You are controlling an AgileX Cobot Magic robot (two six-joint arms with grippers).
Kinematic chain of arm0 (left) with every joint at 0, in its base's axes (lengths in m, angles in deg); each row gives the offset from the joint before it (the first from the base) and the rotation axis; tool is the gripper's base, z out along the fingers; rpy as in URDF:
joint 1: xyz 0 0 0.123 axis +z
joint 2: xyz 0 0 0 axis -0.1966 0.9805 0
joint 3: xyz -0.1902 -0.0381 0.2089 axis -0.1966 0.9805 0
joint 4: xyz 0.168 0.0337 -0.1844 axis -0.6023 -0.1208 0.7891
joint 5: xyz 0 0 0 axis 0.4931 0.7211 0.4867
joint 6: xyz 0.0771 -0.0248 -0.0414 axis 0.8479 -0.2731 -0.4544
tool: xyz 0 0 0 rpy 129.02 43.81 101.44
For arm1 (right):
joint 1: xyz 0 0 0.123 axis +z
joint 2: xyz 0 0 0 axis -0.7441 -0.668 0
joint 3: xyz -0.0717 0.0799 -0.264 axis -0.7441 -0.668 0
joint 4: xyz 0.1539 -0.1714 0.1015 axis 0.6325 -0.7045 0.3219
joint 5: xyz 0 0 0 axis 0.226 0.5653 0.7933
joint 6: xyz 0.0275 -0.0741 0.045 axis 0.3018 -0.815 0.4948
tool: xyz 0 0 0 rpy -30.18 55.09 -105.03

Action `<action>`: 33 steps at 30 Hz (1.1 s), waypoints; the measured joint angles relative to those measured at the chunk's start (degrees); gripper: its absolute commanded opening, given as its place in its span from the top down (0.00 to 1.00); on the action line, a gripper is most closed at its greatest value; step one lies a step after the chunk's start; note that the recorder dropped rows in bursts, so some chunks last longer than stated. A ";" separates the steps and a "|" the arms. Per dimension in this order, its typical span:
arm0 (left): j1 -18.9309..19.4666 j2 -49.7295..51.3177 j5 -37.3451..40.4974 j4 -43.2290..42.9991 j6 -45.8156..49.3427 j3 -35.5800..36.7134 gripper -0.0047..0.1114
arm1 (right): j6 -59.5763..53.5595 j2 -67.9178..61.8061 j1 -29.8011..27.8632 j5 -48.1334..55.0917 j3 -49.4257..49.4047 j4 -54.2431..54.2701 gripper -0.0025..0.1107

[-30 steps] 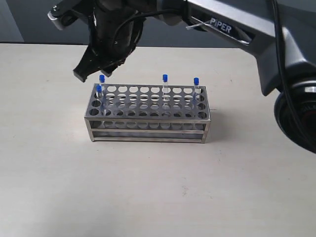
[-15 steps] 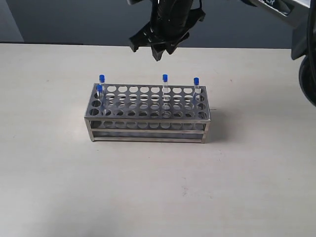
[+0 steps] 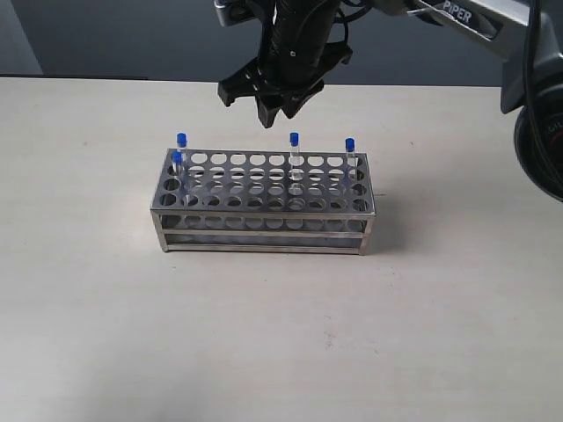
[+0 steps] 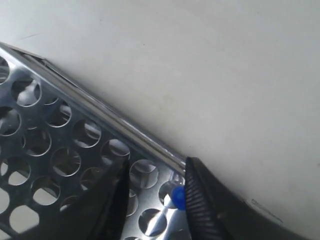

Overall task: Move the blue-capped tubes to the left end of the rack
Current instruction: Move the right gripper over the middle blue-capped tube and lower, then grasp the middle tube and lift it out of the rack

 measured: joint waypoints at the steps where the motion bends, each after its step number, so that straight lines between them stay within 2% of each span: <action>1: 0.00 0.00 0.00 0.00 0.00 0.00 0.95 | 0.11 0.00 0.00 0.00 0.00 0.00 0.66; 9: 0.00 0.00 0.00 0.00 0.00 0.00 0.95 | 0.37 0.00 -0.24 0.00 0.00 -3.65 0.66; 33: 0.00 0.00 0.00 0.00 0.00 0.00 0.95 | -0.04 -0.27 -1.10 0.13 -3.82 -5.14 0.66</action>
